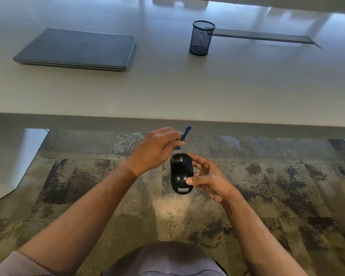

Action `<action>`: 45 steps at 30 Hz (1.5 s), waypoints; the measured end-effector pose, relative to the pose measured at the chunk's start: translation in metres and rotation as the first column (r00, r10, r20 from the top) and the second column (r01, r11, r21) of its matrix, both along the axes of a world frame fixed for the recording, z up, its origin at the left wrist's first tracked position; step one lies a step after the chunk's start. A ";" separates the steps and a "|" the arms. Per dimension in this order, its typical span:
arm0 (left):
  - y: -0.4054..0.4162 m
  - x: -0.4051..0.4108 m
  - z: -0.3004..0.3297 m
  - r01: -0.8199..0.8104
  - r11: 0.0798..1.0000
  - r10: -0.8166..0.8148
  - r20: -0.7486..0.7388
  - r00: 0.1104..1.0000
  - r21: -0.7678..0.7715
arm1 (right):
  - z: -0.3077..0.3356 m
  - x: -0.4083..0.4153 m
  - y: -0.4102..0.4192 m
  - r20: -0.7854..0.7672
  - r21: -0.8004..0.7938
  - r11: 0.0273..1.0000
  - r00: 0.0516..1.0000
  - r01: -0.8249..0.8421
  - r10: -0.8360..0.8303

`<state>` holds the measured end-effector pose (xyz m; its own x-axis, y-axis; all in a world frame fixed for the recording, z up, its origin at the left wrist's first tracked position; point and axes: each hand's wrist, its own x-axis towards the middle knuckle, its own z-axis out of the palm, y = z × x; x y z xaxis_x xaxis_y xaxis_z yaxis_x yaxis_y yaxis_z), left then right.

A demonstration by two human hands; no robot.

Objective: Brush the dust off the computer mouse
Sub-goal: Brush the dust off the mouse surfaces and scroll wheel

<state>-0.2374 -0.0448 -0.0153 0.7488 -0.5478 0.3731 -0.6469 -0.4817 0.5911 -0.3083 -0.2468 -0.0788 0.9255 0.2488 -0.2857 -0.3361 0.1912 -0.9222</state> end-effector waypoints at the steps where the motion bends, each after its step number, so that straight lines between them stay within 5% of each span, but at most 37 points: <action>1: -0.002 -0.002 0.001 0.019 1.000 -0.019 0.001 1.000 -0.005 | 0.001 0.000 0.001 0.000 0.004 1.000 1.000 -0.003 0.003; 45: 0.009 -0.007 -0.006 0.018 1.000 -0.018 -0.044 0.999 -0.012 | -0.001 0.000 0.006 0.003 0.022 1.000 1.000 -0.006 0.006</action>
